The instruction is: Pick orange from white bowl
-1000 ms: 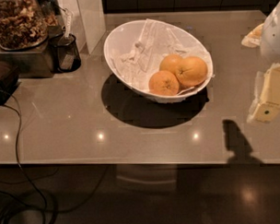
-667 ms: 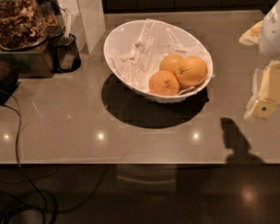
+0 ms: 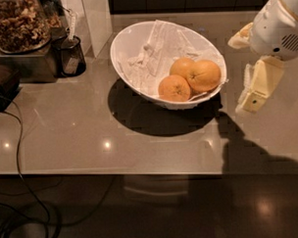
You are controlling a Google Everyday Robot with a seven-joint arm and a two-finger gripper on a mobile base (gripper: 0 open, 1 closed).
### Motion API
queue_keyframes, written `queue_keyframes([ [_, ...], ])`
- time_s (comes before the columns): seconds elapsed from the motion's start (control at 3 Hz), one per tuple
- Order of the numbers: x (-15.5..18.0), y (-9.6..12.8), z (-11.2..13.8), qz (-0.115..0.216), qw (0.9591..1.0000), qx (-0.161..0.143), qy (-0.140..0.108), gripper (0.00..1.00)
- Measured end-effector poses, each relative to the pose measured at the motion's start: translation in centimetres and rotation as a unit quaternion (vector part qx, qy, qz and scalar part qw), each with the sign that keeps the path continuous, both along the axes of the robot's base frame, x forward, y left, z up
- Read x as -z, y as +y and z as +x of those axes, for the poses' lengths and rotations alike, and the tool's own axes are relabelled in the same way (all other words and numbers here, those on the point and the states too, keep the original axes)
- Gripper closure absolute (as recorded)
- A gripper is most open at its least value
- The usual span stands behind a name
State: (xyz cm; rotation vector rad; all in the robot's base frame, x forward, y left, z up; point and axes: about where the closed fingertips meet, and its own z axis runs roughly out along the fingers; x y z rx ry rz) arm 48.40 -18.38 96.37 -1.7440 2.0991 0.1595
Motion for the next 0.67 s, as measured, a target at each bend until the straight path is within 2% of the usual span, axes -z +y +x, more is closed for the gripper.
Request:
queue_keyframes([
  [0.33,0.1,0.1,0.1,0.002,1.0,0.0,0.001,0.0],
  [0.67,0.1,0.7,3.4,0.029,0.9994,-0.009,-0.015,0.0],
])
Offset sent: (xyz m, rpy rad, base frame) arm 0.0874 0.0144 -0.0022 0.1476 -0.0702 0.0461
